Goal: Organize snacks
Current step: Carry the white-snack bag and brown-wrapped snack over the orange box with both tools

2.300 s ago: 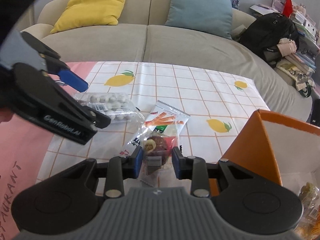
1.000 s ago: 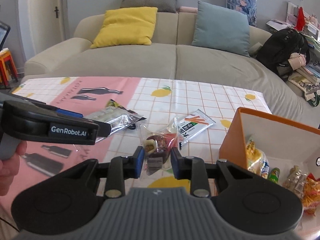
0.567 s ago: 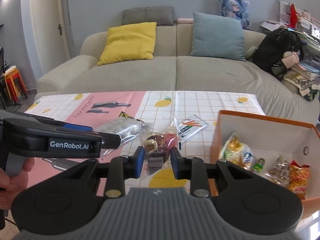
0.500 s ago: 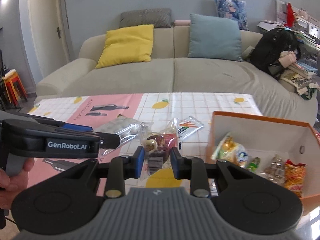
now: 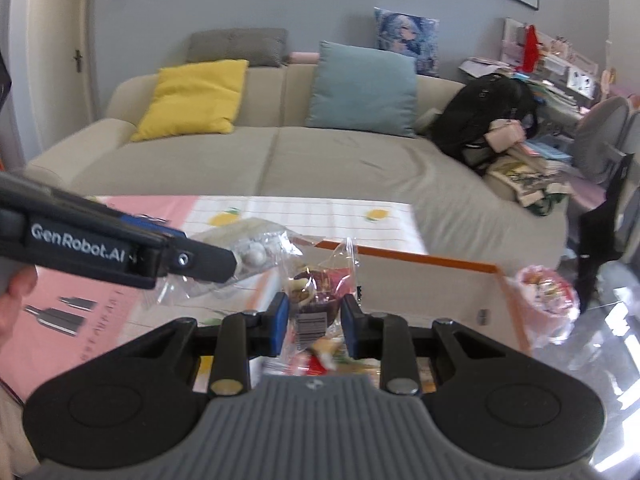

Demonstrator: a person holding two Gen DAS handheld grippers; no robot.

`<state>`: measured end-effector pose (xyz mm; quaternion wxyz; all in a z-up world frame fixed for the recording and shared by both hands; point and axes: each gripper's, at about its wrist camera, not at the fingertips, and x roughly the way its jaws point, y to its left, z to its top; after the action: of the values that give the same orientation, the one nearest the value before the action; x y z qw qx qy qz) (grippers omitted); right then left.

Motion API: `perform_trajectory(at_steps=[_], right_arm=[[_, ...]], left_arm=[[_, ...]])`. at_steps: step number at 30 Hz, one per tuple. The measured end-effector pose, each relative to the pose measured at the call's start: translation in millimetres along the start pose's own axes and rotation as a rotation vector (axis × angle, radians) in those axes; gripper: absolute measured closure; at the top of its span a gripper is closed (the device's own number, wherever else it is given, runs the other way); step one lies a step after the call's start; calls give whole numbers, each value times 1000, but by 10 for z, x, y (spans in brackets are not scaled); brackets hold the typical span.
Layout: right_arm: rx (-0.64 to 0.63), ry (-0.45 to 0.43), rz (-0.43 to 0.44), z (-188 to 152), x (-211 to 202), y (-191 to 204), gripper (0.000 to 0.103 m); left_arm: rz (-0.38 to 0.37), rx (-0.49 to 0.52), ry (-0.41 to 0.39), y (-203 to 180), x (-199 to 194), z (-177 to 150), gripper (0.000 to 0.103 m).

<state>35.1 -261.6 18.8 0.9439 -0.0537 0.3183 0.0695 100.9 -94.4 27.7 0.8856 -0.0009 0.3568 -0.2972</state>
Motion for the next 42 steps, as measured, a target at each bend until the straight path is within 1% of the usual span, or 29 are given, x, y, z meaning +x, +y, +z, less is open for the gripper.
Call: perform_trajectory(at_steps=[5,10,15,21,27,37,42], right_arm=[[-25,42,-71,35,152,-329,77],[12,123,-96,39,464,-626,77],[1,205,-133,16,824,-823,77],[-64,290,-139,-26,1237,-849,77],[-131,338,-137,-54,1526,-816,77],[-226,393,-161,-134,1821,-783,77],[-235,400,-162,-112,1883,-786,75]], left_arm=[[-48,69,38,-202,403,177,43],[-50,92,80,-271,804,252,43],[-39,125,135,-265,1175,251,43],[-3,119,189,-177,1495,253,43],[31,166,231,-151,1724,235,43],[70,171,333,-109,2006,123,42],[98,172,383,-62,2064,57,41]])
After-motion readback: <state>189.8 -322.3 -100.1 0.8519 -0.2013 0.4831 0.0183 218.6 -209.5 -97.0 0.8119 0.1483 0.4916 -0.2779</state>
